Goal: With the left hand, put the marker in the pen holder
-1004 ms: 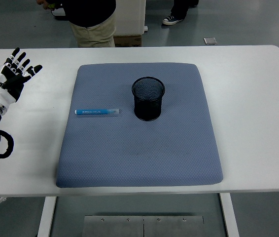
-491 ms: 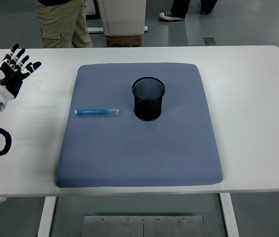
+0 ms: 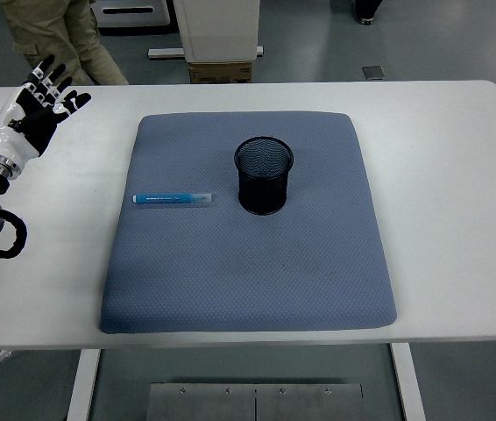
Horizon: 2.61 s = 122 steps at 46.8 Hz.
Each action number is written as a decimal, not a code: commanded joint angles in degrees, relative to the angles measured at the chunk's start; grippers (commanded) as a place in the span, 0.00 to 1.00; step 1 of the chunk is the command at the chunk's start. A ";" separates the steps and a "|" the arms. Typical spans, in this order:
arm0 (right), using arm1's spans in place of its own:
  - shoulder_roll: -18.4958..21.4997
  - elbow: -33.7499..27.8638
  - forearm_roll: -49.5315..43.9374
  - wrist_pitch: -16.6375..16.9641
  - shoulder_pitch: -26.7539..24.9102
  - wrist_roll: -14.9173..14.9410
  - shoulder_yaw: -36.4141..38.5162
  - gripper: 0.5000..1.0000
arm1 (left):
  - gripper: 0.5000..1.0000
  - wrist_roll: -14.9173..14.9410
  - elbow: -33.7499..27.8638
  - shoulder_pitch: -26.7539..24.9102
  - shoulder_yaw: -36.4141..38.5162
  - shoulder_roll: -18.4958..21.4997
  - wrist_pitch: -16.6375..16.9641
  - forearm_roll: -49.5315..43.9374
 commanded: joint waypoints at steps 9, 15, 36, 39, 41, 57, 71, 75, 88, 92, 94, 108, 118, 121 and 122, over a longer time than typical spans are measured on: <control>0.00 0.03 0.00 0.00 -0.03 -0.01 0.00 1.00 | 1.00 0.00 -0.21 -10.11 21.51 -1.02 -0.01 0.00; 0.00 0.03 0.00 0.00 0.06 -0.01 0.00 1.00 | 1.00 -0.09 -5.04 -15.73 30.83 -0.06 -0.45 -0.09; 0.00 0.03 0.00 0.00 -0.03 -0.01 0.00 1.00 | 1.00 0.00 -12.69 -34.63 56.59 0.56 -0.01 -0.09; 0.00 0.03 0.00 0.00 -0.03 -0.01 0.00 1.00 | 1.00 0.00 -13.48 -35.34 58.61 -0.31 -0.01 -0.09; 0.00 0.03 0.00 0.00 -0.03 -0.01 0.00 1.00 | 1.00 0.00 -14.10 -36.21 60.37 -0.93 -0.01 0.00; 0.00 -0.06 0.00 0.00 0.06 -0.01 0.00 1.00 | 1.00 3.60 -18.67 -45.97 74.97 -4.18 0.52 1.14; 0.00 -0.06 0.00 0.00 -0.03 -0.01 0.00 1.00 | 1.00 8.70 -22.45 -47.03 75.06 -4.45 7.19 12.47; 0.00 0.03 0.00 -0.09 -0.03 -0.01 0.00 1.00 | 1.00 10.54 -23.42 -47.03 75.06 -5.59 9.21 14.06; 0.00 0.03 0.00 0.00 -0.03 -0.01 0.00 1.00 | 1.00 15.11 -24.82 -47.29 75.23 -8.84 12.47 14.67; 0.00 0.03 0.00 0.00 -0.03 -0.01 0.00 1.00 | 1.00 16.17 -25.61 -47.29 75.67 -9.98 13.70 16.25; 0.00 0.03 0.00 0.00 -0.03 -0.01 0.00 1.00 | 1.00 16.35 -25.62 -47.29 75.67 -10.25 13.96 16.78; 0.00 -0.06 0.00 0.00 -0.03 -0.01 0.00 1.00 | 1.00 20.48 -25.97 -47.20 75.67 -11.65 14.14 18.10; 0.00 0.03 0.00 0.00 -0.03 -0.01 0.00 1.00 | 1.00 20.83 -27.90 -47.12 75.76 -11.83 14.05 19.16; 0.00 -0.06 0.00 0.00 0.06 -0.01 0.00 1.00 | 1.00 20.83 -27.90 -47.12 75.76 -11.83 14.05 19.25; 0.00 -0.06 0.00 0.00 -0.03 -0.01 0.00 1.00 | 1.00 20.92 -27.90 -47.12 75.85 -11.83 14.05 19.25</control>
